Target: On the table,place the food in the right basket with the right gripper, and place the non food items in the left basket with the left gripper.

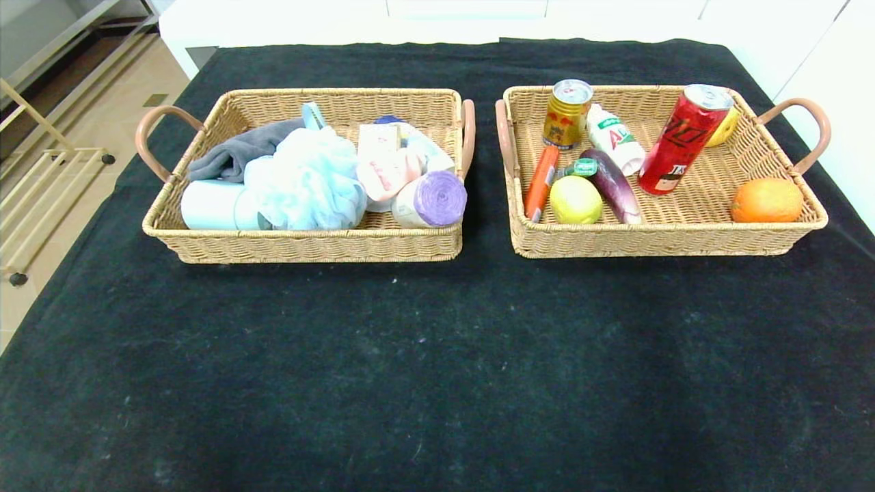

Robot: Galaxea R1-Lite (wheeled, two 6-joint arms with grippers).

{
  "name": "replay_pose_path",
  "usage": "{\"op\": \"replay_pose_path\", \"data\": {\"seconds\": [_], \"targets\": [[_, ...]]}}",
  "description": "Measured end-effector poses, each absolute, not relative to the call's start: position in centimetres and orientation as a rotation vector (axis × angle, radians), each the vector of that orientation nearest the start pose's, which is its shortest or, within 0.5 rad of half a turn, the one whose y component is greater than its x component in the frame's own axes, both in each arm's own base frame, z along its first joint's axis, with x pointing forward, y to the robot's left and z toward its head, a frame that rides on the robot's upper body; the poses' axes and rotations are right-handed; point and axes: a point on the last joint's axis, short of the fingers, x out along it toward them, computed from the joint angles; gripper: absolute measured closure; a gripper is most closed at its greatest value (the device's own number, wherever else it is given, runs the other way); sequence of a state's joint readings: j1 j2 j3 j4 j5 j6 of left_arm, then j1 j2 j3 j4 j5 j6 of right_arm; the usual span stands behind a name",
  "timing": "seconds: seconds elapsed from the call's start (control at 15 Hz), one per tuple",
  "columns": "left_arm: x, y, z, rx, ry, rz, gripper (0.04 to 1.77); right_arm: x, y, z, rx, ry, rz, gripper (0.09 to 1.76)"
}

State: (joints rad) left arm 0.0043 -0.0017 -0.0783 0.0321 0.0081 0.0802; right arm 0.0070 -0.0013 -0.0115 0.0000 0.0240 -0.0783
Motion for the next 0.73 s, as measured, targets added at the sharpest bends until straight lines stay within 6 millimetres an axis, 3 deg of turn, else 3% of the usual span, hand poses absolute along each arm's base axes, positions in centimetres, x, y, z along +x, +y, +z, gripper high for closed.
{"op": "replay_pose_path", "data": {"seconds": [0.2,0.73], "targets": [[-2.6,0.0,7.8,0.07,0.035,0.002,0.09,-2.3,0.0,7.5,-0.041,0.003,0.023,0.15],[-2.5,0.0,7.6,-0.006,0.046,0.015,0.09,-2.3,0.0,7.5,0.004,0.003,-0.002,0.15]]}}
